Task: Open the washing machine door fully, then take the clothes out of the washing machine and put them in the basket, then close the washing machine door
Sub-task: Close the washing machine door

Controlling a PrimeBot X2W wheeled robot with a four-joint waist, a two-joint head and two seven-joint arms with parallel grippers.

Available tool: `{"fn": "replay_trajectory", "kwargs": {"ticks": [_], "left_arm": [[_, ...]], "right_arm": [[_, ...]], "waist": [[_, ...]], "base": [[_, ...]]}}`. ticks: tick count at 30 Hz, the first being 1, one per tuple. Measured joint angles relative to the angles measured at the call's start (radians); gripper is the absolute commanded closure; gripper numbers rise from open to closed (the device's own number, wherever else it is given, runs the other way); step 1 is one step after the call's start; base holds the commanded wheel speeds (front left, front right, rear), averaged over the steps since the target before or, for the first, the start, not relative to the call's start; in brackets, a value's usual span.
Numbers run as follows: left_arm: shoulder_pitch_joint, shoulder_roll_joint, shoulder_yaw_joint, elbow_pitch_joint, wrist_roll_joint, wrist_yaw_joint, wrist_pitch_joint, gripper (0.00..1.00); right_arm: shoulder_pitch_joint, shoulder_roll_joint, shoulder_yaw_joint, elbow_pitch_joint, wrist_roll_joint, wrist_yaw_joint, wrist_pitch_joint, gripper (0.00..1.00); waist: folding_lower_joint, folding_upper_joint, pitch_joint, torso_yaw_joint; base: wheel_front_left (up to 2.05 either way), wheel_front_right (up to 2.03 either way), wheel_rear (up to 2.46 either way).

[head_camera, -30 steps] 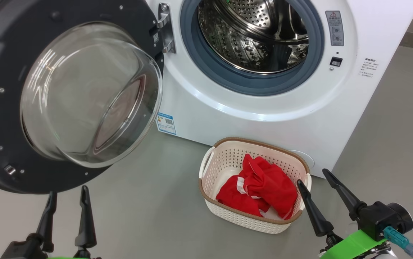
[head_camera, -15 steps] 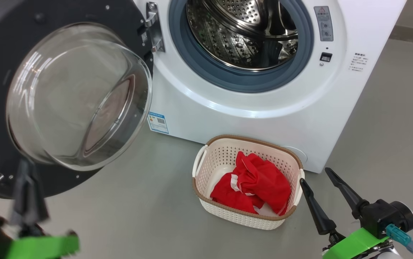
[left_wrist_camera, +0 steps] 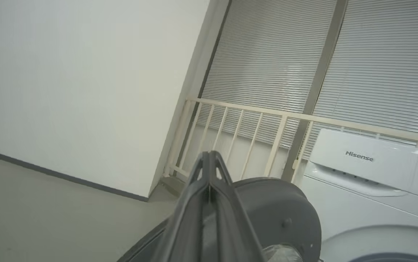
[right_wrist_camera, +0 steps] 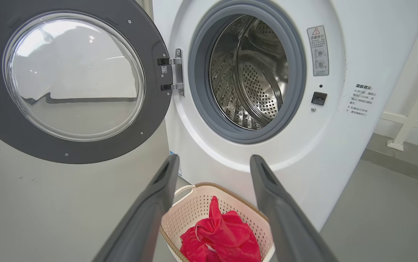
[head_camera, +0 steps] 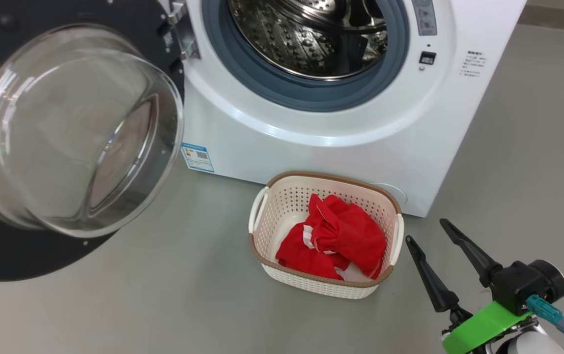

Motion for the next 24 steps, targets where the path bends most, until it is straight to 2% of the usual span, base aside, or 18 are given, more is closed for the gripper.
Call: {"fn": "replay_trajectory", "kwargs": {"ticks": [6,10,16,24], "left_arm": [[-0.162,0.062,0.129,0.274,-0.157,-0.009,0.037,1.00],[-0.270,0.111,0.165,0.473,-0.248,-0.030,0.148,1.00],[-0.314,0.194,0.187,0.594,-0.299,-0.055,0.269,1.00],[-0.323,0.256,0.187,0.685,-0.341,-0.081,0.434,1.00]], "right_arm": [[-0.016,-0.010,0.024,0.001,0.001,0.000,0.000,0.00],[-0.030,-0.017,0.043,0.002,0.006,0.000,0.000,0.00],[-0.050,-0.018,0.051,0.003,0.007,0.000,0.000,0.00],[-0.050,-0.023,0.061,0.008,0.007,0.000,0.000,0.00]], "waist": [[0.0000,0.0000,0.017,-0.027],[0.0000,0.0000,0.032,-0.044],[0.0000,0.0000,0.040,-0.066],[0.0000,0.0000,0.039,-0.075]], "base": [[0.00,0.00,0.00],[0.00,0.00,0.00],[0.00,0.00,0.00],[0.00,0.00,0.00]]}}
